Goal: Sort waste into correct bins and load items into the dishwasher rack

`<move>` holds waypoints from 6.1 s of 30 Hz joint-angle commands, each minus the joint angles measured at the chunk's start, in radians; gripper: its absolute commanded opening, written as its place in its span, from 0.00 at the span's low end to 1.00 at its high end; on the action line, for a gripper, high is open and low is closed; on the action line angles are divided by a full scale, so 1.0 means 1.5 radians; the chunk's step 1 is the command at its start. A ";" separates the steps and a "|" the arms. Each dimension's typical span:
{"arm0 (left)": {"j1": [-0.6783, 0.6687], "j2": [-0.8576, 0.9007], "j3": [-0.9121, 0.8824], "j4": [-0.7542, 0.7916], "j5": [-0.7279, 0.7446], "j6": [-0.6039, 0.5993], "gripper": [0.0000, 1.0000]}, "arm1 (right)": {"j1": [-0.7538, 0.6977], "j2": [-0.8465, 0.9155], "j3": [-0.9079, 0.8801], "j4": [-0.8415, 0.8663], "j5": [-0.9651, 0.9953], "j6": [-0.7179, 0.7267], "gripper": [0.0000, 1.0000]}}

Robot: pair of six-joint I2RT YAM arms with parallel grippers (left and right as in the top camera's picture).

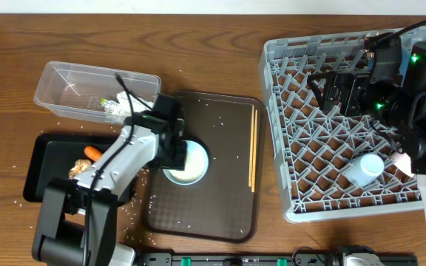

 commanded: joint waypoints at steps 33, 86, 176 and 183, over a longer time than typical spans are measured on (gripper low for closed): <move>0.023 0.007 -0.017 0.073 -0.011 0.083 0.20 | 0.007 0.002 0.007 -0.018 0.005 0.009 0.99; 0.017 -0.098 0.025 -0.067 -0.111 -0.036 0.06 | 0.007 0.002 0.007 -0.021 0.017 0.009 0.99; -0.161 -0.044 0.025 -0.108 -0.347 -0.087 0.06 | 0.007 0.002 0.007 -0.005 0.017 0.009 0.99; -0.184 -0.054 0.065 -0.134 -0.400 -0.115 0.06 | 0.007 0.004 0.007 -0.004 0.028 0.009 0.99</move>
